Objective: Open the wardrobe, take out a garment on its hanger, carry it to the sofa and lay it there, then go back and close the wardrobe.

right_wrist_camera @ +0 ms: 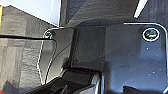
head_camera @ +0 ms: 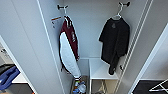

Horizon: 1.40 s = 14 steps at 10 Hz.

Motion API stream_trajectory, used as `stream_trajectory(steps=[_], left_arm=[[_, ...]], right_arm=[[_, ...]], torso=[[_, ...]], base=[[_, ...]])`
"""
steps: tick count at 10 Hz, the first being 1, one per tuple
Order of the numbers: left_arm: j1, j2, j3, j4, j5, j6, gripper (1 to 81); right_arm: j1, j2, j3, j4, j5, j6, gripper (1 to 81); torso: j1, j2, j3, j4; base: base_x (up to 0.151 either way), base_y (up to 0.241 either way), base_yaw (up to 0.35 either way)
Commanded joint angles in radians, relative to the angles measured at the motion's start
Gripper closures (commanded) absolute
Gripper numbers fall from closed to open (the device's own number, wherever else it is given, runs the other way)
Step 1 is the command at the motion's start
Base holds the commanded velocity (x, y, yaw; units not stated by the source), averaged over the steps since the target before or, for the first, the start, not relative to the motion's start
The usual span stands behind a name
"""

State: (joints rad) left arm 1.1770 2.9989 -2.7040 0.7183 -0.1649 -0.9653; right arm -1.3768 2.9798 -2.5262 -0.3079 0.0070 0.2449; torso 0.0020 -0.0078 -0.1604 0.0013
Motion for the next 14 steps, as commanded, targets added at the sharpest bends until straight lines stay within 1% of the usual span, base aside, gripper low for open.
stream_trajectory(steps=[1,2,3,4,6,7,8,9,10,11,12,14], left_arm=[[-0.082,-0.021,0.053,0.115,0.182,0.01,1.0],[-0.072,-0.047,0.113,0.163,0.256,0.01,1.0],[-0.05,-0.07,0.145,0.193,0.265,0.01,1.0],[-0.02,-0.076,0.147,0.214,0.266,0.013,1.0],[0.046,-0.078,0.141,0.28,0.266,0.013,1.0],[0.078,-0.073,0.139,0.347,0.263,0.013,1.0],[0.103,-0.06,0.138,0.427,0.265,0.011,1.0],[0.117,-0.047,0.119,0.475,0.258,0.01,1.0],[0.122,-0.032,0.086,0.486,0.254,0.013,1.0],[0.123,-0.012,0.047,0.504,0.255,0.025,1.0],[0.125,0.009,0.003,0.507,0.252,0.031,1.0],[0.125,0.025,-0.008,0.507,0.254,0.031,1.0]], right_arm=[[0.051,0.001,0.009,0.0,-0.045,0.001,1.0],[0.052,0.0,0.005,0.007,-0.044,0.001,1.0],[0.052,0.003,-0.006,0.007,-0.042,0.005,1.0],[0.052,0.006,-0.015,0.004,-0.036,0.011,1.0],[0.052,0.017,-0.048,0.0,-0.032,0.004,1.0],[0.061,0.029,-0.077,-0.017,-0.025,-0.011,1.0],[0.074,0.04,-0.094,-0.08,-0.025,-0.065,1.0],[0.083,0.044,-0.1,-0.166,-0.019,-0.131,1.0],[0.107,0.046,-0.114,-0.246,0.016,-0.193,1.0],[0.135,0.047,-0.141,-0.303,0.047,-0.239,1.0],[0.165,0.052,-0.156,-0.38,0.068,-0.316,1.0],[0.222,0.088,-0.175,-0.479,0.073,-0.45,1.0]], torso=[[0.0,0.0,0.0,0.0],[0.0,0.0,0.0,0.0],[0.0,0.0,0.0,0.0],[0.0,0.0,0.0,0.0],[0.0,0.0,0.0,0.0],[0.0,0.0,0.0,0.0],[0.0,0.0,0.0,0.0],[0.0,0.0,0.0,0.0],[0.0,0.0,0.0,0.0],[0.0,0.0,0.0,0.0],[0.0,0.0,0.0,0.0],[0.0,0.0,0.0,0.0]], base=[[0.0,0.0,0.0],[0.0,0.0,0.0],[0.0,0.0,0.0],[0.0,0.0,0.0],[0.0,0.0,0.0],[0.0,0.0,0.0],[0.0,0.0,0.0],[0.0,0.0,0.0],[0.0,0.0,0.0],[0.0,0.0,0.0],[0.0,0.0,0.0],[0.0,0.0,0.0]])
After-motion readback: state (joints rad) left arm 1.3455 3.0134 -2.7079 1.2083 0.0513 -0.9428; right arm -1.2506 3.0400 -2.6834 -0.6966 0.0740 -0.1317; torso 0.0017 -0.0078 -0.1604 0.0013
